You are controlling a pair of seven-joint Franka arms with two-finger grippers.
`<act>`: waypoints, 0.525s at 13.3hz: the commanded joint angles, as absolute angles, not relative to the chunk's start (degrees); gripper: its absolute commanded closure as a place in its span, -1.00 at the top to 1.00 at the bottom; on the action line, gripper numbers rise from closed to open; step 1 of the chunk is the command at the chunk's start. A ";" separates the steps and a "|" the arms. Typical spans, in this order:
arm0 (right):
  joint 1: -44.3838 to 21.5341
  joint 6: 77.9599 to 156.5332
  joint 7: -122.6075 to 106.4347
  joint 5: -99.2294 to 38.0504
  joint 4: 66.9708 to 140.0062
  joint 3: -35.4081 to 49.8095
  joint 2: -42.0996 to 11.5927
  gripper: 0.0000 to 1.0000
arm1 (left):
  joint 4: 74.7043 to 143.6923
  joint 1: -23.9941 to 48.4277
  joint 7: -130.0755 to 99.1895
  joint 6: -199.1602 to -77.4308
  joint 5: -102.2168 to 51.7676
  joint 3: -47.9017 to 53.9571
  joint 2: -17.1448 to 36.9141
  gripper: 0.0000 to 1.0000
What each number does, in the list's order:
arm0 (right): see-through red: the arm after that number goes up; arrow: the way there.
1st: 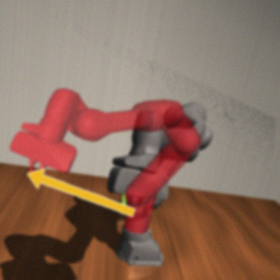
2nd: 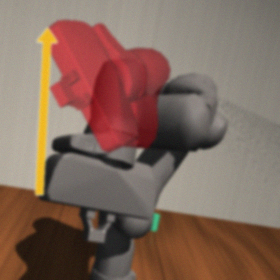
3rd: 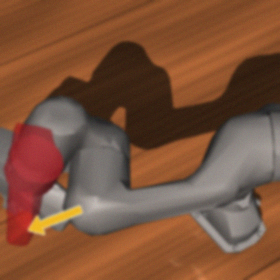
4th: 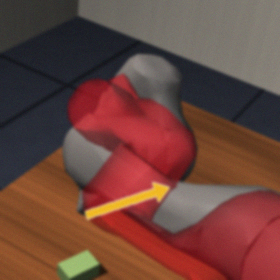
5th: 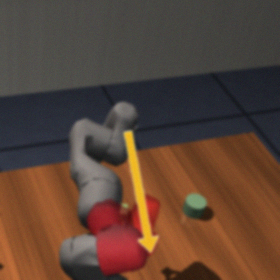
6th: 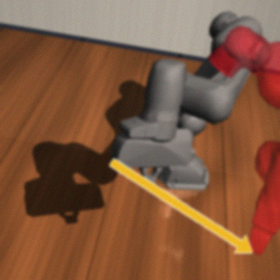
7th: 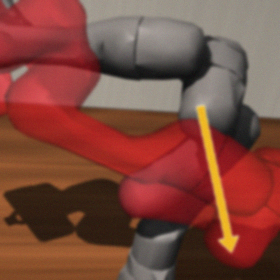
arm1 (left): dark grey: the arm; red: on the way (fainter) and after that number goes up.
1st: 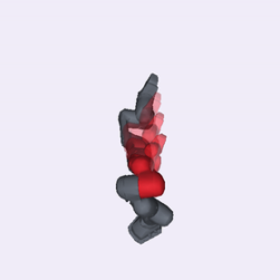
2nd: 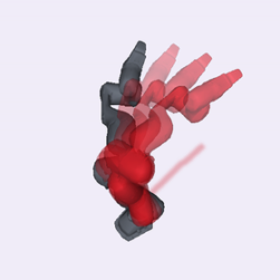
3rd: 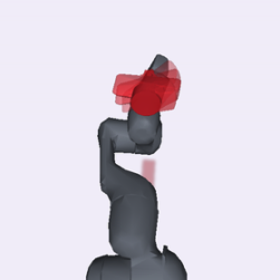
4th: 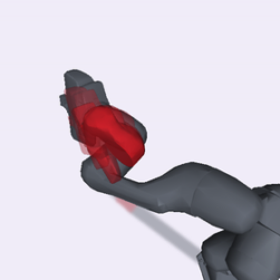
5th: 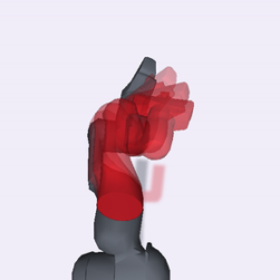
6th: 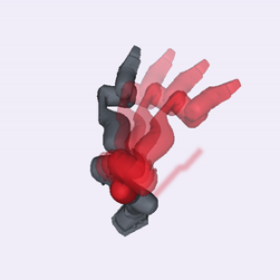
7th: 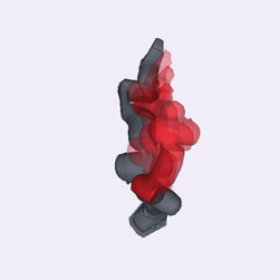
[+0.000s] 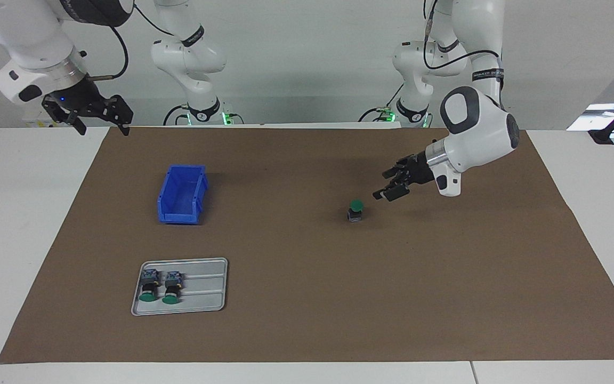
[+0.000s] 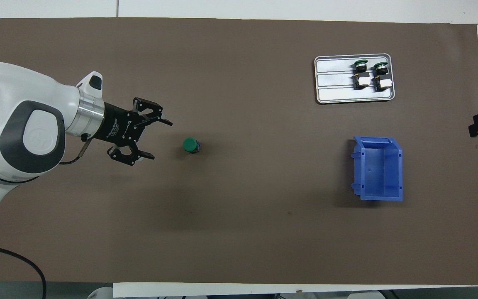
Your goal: Place and press button with both arms
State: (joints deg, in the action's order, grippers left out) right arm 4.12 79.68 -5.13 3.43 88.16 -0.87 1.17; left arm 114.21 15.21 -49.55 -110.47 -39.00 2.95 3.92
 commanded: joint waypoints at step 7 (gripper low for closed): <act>4.48 79.37 -6.06 2.55 89.12 -0.79 2.11 0.97 | 107.84 23.90 -49.84 -108.37 -13.99 2.72 3.43 0.63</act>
